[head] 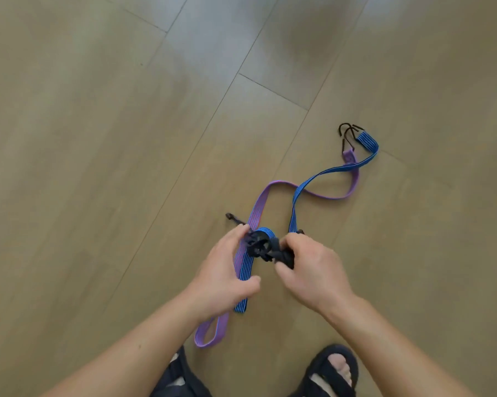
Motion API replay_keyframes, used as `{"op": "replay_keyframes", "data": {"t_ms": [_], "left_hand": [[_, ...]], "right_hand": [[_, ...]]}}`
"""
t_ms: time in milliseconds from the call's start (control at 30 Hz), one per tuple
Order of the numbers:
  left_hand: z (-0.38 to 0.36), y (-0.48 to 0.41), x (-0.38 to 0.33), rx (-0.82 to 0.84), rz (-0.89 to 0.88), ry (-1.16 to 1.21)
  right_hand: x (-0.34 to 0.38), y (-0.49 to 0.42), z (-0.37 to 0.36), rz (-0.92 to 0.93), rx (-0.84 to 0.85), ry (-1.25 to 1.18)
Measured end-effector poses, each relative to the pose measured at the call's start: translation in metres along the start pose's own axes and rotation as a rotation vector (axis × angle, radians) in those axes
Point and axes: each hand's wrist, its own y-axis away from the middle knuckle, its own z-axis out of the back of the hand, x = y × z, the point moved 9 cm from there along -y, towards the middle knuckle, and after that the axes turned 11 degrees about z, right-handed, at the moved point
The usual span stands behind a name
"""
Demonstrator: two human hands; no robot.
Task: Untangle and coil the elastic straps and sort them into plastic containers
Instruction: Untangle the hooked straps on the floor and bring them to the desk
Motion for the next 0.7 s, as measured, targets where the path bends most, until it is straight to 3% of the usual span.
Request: {"op": "replay_keyframes", "data": {"t_ms": [133,233,300,433,567,700], "left_hand": [[-0.020,0.019,-0.046,0.217,-0.185,0.046],[-0.029,0.023,-0.058,0.265,-0.166,0.185],[-0.025,0.017,-0.054,0.213,-0.096,0.342],[-0.010,-0.002,-0.015,0.034,0.101,0.413],[0.004,-0.017,0.030,-0.076,0.216,0.316],[0.011,-0.027,0.057,-0.137,0.262,0.304]], "right_hand": [[0.046,0.028,0.046,0.061,-0.060,-0.559],[0.053,0.029,0.060,0.034,-0.155,-1.008],[0.040,0.020,0.062,0.012,-0.226,-1.061],[-0.043,-0.009,0.035,-0.248,-0.347,-0.649],[-0.106,-0.038,-0.036,-0.468,-0.008,-0.198],[-0.097,-0.062,-0.085,-0.383,0.046,0.123]]}}
